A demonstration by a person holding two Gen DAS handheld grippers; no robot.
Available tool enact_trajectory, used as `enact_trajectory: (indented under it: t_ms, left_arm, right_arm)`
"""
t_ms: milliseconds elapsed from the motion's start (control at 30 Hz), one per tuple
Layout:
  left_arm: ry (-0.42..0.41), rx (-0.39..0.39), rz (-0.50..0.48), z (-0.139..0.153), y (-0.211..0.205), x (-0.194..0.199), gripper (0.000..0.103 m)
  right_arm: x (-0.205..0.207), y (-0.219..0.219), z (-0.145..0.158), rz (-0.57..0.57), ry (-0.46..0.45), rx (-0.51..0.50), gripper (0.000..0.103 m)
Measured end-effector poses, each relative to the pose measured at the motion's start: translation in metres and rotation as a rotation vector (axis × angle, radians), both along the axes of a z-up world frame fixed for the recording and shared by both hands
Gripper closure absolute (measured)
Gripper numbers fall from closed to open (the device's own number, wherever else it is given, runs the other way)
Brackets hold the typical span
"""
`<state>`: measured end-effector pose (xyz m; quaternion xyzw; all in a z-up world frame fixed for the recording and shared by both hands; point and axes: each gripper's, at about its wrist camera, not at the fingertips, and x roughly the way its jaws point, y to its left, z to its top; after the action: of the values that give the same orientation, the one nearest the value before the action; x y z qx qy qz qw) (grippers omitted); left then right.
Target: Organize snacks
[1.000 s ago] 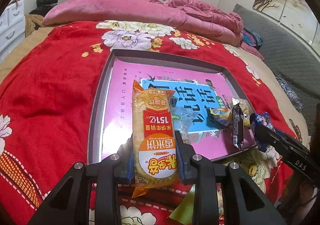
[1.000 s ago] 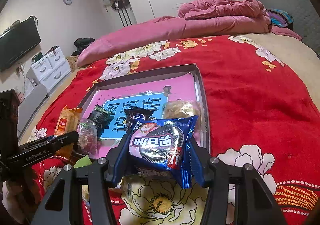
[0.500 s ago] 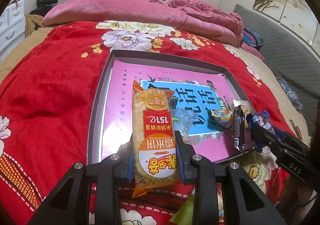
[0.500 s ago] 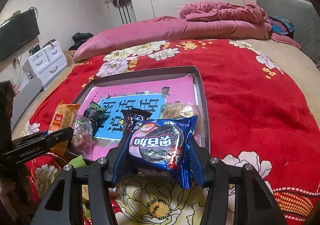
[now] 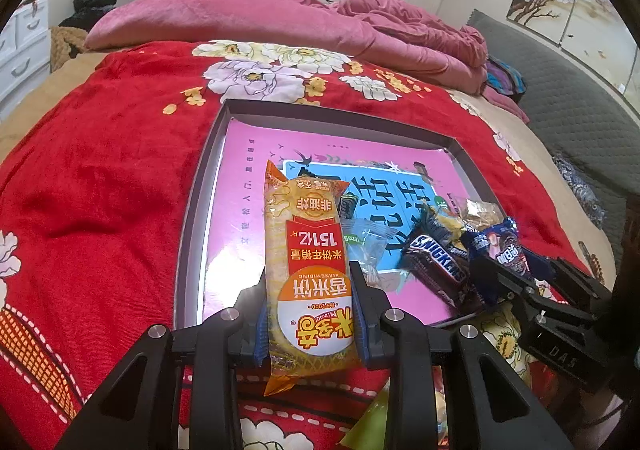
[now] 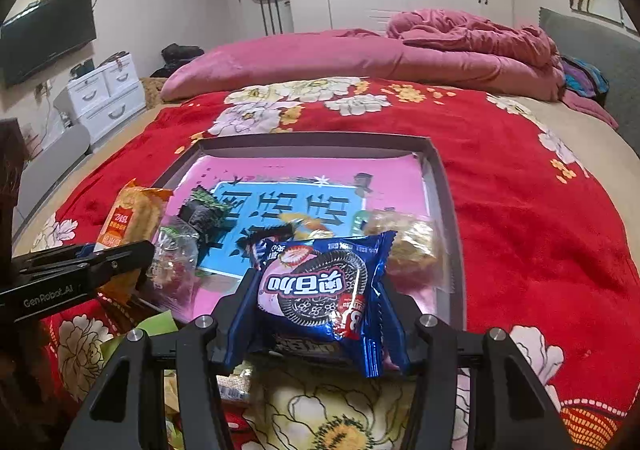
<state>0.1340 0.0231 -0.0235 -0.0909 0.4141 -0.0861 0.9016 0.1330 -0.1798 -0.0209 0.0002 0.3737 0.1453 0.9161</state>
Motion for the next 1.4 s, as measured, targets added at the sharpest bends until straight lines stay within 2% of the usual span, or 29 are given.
enact_trajectory:
  t_ms: [433, 1400]
  left_arm:
    - [0.001, -0.005, 0.023, -0.002, 0.004, 0.006, 0.07]
    - [0.005, -0.002, 0.03, -0.003, 0.004, 0.007, 0.07]
  right_arm:
    - [0.007, 0.019, -0.002, 0.057, -0.021, -0.02, 0.048]
    - [0.007, 0.006, -0.002, 0.018, -0.017, -0.02, 0.047]
